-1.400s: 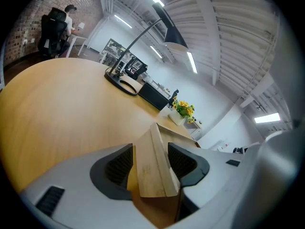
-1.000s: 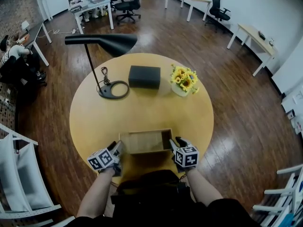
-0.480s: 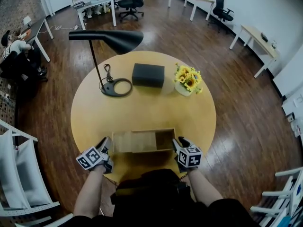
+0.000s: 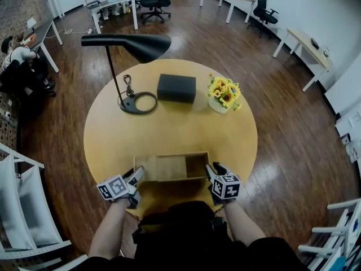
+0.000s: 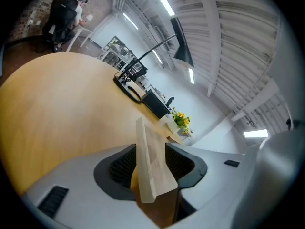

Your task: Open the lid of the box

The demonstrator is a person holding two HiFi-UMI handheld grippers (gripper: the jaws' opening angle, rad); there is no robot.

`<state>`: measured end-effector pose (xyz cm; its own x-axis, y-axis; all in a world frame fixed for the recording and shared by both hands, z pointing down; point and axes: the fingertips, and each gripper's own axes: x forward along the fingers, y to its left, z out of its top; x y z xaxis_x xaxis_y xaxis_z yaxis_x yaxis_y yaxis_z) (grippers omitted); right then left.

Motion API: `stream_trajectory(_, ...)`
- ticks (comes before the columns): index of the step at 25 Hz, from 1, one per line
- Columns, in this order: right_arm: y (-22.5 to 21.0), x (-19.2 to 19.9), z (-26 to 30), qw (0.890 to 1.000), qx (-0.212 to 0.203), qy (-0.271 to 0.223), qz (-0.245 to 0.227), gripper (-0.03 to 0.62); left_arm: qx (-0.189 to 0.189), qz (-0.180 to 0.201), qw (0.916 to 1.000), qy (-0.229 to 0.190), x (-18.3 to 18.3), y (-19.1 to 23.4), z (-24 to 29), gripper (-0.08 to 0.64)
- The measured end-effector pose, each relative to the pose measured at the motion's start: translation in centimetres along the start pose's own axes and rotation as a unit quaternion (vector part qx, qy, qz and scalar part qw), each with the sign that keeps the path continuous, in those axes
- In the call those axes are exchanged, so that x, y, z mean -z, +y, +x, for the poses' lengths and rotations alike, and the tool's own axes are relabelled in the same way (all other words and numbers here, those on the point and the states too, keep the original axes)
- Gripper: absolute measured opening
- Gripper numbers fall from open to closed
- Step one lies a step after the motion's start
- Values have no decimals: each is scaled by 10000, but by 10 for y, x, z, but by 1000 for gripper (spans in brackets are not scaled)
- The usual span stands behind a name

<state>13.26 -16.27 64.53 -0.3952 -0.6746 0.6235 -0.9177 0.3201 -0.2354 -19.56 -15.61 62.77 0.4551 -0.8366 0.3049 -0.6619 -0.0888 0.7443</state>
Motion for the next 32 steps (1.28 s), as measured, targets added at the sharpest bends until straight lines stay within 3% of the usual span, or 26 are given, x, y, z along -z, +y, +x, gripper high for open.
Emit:
stream_trajectory(2,-2,2,1,10000,38,-4,-2,140,-9,-291,9995,-85,0,8,0,120)
stream_trajectory(9,-3,1,2,10000,39,4,-20,140,143,-1003,9944,-290,-10,23,-7,87)
stream_trajectory(26,-5,2,3,9999,110,-10,-49,140,-223,-1224,9885,-857,-46,68,-45,75)
stream_trajectory(32,-5,2,3,9999,127,-6,-55,140,-137,-1251,9878,-917,-51,72,-48,74)
